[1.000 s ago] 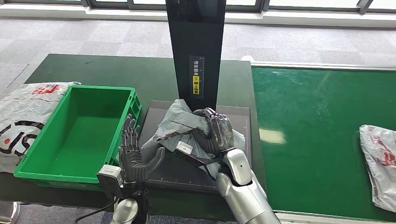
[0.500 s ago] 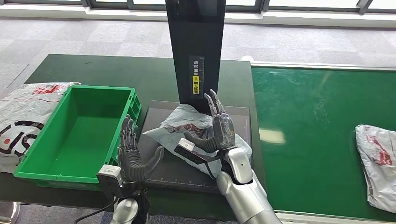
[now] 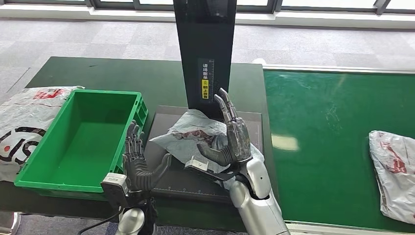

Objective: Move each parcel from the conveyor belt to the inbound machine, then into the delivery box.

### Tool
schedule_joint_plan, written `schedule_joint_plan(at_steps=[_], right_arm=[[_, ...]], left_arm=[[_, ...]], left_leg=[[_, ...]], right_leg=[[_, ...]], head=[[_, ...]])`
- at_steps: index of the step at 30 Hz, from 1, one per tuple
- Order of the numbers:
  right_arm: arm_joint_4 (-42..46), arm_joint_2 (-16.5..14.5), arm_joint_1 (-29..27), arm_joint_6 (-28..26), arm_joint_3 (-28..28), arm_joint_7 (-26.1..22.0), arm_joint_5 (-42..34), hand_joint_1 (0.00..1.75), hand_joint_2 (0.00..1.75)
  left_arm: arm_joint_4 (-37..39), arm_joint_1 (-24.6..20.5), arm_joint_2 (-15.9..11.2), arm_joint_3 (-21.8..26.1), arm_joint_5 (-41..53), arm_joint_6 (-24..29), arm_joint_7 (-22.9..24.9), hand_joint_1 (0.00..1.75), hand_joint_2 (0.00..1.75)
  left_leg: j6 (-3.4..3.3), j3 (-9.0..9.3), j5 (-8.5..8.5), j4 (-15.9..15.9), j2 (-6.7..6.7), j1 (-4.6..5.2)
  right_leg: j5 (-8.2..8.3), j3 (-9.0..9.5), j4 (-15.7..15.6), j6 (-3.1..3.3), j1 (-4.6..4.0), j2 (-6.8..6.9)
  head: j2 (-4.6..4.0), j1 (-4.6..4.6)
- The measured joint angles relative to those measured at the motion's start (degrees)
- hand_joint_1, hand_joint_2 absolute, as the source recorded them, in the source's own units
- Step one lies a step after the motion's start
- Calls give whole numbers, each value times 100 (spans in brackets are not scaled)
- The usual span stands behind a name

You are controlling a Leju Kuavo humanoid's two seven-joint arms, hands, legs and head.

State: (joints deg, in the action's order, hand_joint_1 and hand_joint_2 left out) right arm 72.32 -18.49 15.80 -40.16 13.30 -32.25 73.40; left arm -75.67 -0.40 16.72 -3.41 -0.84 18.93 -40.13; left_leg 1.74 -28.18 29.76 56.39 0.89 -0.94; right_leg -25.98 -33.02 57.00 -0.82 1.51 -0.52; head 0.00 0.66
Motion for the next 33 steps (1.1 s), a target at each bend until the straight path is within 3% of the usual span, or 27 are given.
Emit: schedule_joint_plan(at_steps=[2, 6, 12, 16, 24, 29, 33], right_arm=[[547, -10, -126, 0, -99, -300, -383, 0, 175], [1842, 2, -353, -5, -247, -707, -1020, 0, 175], [3056, 28, -515, 4, -292, -763, -1365, 0, 175], [3735, 41, -594, 3, -190, -769, -1847, 0, 175], [4232, 50, -641, 13, 52, -779, -2580, 0, 175], [4239, 63, -630, 19, 229, -776, -2975, 0, 175], [4193, 66, -627, 19, 285, -775, -3007, 0, 175]], left_arm=[[-17, 3, 0, 0, -5, 54, 0, 0, 175], [-20, 3, -2, 1, 150, 207, -1, 0, 175], [122, -33, -4, 0, 550, 348, 0, 0, 175], [692, -239, -5, -30, 1087, 354, 5, 0, 175], [1985, -1298, 111, -62, 1597, 201, 137, 0, 175], [2967, -2113, 274, -198, 2415, 298, 576, 0, 175], [3565, -2511, 345, -341, 2830, 389, 894, 0, 175]], left_leg=[[0, 0, 0, 0, -1, 1], [-1, 2, 1, 1, -4, 4], [-2, 13, 3, 1, -19, 5], [-2, 21, 3, 1, -36, 4], [-2, 29, 1, 3, -52, 5], [-2, 26, 0, 4, -52, 5], [-2, 24, 0, 4, -51, 4]], right_leg=[[0, 0, -1, 0, 1, 1], [0, 2, -3, -1, 4, -2], [1, 0, -4, -1, 2, -17], [4, -2, -3, -1, 2, -38], [15, 6, -3, -3, 3, -48], [19, 8, -3, -3, 4, -47], [19, 5, -2, -3, 4, -47]], head=[[0, 1], [0, 1], [0, 2], [0, 2], [0, 1], [0, 0], [0, 1]])
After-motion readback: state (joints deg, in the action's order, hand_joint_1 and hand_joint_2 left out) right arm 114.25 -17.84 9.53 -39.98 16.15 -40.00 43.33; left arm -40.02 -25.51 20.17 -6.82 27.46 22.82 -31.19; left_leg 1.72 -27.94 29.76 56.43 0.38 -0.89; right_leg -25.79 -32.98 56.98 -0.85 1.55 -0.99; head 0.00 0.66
